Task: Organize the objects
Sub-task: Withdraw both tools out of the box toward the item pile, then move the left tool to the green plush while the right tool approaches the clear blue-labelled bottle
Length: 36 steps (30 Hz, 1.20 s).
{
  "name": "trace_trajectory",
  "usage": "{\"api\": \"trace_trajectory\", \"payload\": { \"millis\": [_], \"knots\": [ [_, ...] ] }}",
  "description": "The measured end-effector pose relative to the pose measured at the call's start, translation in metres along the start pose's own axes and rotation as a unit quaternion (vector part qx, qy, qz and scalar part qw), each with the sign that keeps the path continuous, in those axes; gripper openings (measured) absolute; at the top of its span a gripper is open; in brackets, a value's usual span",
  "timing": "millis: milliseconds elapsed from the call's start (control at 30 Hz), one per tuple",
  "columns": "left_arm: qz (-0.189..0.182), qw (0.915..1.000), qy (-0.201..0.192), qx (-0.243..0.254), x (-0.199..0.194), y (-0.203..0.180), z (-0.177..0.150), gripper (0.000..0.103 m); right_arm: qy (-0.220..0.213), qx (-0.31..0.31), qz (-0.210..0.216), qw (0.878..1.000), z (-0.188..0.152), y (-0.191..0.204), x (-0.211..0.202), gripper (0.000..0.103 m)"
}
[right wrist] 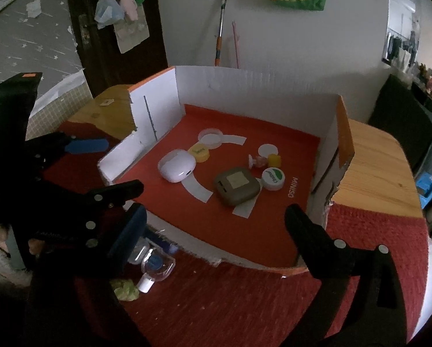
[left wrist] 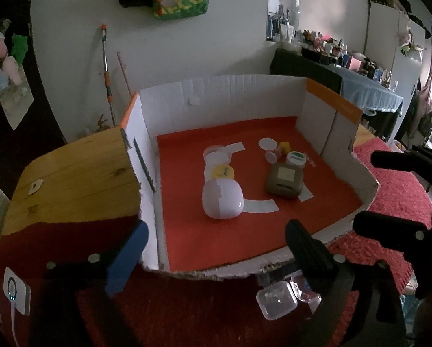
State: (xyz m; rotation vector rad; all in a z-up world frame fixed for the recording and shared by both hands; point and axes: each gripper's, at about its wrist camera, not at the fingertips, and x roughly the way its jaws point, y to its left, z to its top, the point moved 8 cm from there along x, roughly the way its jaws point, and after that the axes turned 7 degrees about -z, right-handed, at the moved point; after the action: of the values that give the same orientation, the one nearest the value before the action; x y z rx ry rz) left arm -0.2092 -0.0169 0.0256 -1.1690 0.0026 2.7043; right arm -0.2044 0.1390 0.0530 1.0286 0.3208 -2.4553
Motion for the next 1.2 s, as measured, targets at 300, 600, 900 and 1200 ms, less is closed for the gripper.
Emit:
{"api": "trace_trajectory", "payload": {
  "millis": [300,600,900,1200],
  "knots": [
    [0.008,0.9999,-0.013,0.005,-0.019,-0.004,-0.007,0.103,-0.012,-0.002,0.004,1.000,-0.004,0.010,-0.018,0.100],
    [0.013,0.9996,-0.020,0.014,-0.035,-0.013,-0.019,0.103,-0.019,-0.004,0.010,1.000,-0.014,0.021,-0.034,0.101],
    [0.009,0.9998,-0.010,0.013,-0.038,-0.019,-0.039,0.103,-0.021,0.002,0.016,1.000,-0.030,0.026,-0.044,0.101],
    [-0.007,0.9999,0.011,-0.007,-0.032,-0.018,-0.067,0.103,-0.002,0.012,0.021,1.000,-0.051,0.027,-0.034,0.101]
  ]
}}
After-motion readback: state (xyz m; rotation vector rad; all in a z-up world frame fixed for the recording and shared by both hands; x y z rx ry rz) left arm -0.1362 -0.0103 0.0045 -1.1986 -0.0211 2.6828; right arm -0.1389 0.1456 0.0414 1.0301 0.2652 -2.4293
